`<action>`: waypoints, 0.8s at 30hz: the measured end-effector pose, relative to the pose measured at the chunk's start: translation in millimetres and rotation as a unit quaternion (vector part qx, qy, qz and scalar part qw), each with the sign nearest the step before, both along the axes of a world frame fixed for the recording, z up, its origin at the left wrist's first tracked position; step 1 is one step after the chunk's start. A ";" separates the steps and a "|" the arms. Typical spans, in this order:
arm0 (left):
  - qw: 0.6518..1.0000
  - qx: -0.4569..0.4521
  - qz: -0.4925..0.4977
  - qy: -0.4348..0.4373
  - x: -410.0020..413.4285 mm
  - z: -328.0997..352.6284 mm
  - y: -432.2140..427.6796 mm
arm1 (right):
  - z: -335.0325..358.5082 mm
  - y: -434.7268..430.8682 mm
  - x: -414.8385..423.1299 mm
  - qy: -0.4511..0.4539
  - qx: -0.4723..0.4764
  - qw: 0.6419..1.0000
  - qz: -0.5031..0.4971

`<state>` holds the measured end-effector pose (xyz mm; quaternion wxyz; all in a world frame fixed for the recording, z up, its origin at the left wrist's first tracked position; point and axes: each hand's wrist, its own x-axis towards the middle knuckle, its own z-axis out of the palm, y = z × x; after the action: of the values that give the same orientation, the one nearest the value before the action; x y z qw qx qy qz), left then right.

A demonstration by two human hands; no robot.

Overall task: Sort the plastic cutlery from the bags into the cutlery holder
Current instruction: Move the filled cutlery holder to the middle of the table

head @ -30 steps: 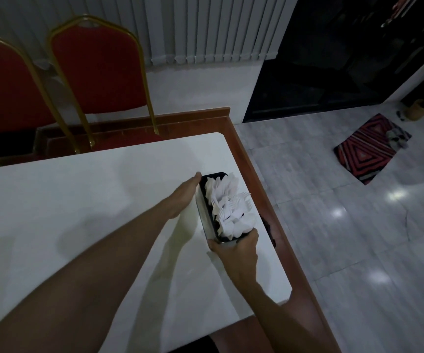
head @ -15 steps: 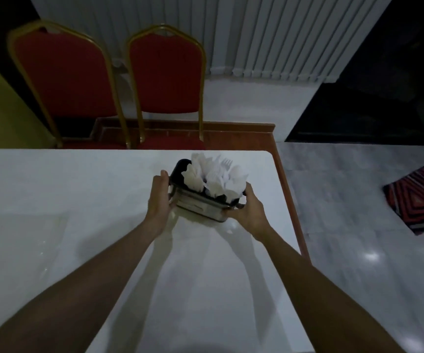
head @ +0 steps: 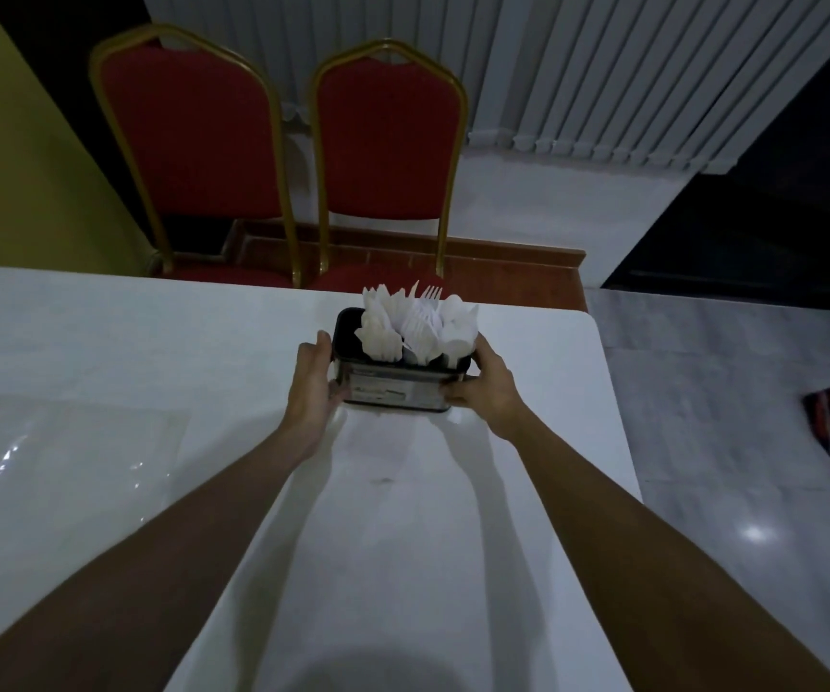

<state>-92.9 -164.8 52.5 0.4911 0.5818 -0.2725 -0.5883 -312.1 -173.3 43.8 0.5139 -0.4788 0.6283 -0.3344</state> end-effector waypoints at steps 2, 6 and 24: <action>1.000 0.002 -0.006 -0.013 3.1 -4.3 0.2 | -0.9 3.3 2.3 0.005 -0.009 1.000 -0.007; 1.000 -0.001 -0.009 -0.023 3.1 -10.3 1.0 | -3.5 7.2 8.9 0.011 -0.015 0.999 -0.032; 0.854 0.034 -0.028 -0.519 124.5 -56.0 96.7 | -20.6 63.3 74.8 0.122 0.073 0.965 -0.221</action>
<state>31.5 -68.1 -3.5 0.2417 0.8106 -0.4841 -0.2239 -237.3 -110.0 23.2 0.3804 -0.3260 0.7993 -0.3319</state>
